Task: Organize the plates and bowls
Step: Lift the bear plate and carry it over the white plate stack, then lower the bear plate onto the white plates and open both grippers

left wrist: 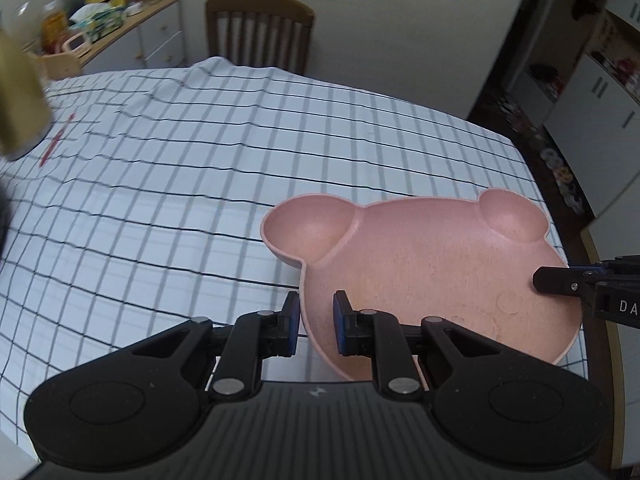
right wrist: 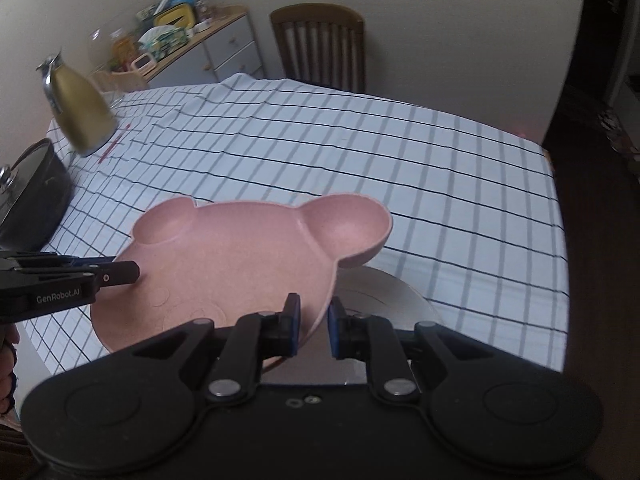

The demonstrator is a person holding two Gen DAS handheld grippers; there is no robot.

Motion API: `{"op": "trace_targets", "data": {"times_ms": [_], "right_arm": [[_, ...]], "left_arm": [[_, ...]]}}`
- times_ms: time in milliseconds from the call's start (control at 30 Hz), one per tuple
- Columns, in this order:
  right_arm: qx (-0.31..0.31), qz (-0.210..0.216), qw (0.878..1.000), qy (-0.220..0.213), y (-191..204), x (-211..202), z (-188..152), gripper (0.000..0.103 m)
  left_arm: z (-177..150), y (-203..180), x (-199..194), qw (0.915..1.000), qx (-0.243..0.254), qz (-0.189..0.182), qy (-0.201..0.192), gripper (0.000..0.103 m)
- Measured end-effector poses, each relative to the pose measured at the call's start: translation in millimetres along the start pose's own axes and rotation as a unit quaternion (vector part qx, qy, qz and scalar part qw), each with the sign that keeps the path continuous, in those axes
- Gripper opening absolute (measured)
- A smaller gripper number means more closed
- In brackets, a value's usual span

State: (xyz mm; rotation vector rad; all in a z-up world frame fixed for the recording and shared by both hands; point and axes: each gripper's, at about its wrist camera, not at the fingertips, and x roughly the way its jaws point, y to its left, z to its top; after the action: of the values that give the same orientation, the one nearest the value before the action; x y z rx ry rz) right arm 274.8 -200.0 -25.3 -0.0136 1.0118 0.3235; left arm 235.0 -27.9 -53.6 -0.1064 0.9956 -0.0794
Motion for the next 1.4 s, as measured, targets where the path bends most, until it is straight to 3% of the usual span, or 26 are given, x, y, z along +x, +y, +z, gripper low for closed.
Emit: {"op": "trace_targets", "data": {"times_ms": [233,500,800,1400], "right_arm": [[0.038,-0.014,0.999,-0.005,-43,-14,-23,0.013],[0.061,-0.02,0.998,-0.006,-75,-10,-45,0.013],[0.08,-0.016,0.997,-0.002,-88,11,-52,0.013],[0.058,-0.021,0.998,0.025,-81,34,-58,0.015]], "left_arm": [[-1,-48,12,0.9991,0.04,-0.013,0.01,0.017],[-4,-77,31,0.9976,0.066,-0.009,0.015,0.017],[-3,-84,49,0.9973,0.07,0.005,0.02,0.017],[-19,-78,64,0.9957,0.086,0.01,0.035,0.017]]}}
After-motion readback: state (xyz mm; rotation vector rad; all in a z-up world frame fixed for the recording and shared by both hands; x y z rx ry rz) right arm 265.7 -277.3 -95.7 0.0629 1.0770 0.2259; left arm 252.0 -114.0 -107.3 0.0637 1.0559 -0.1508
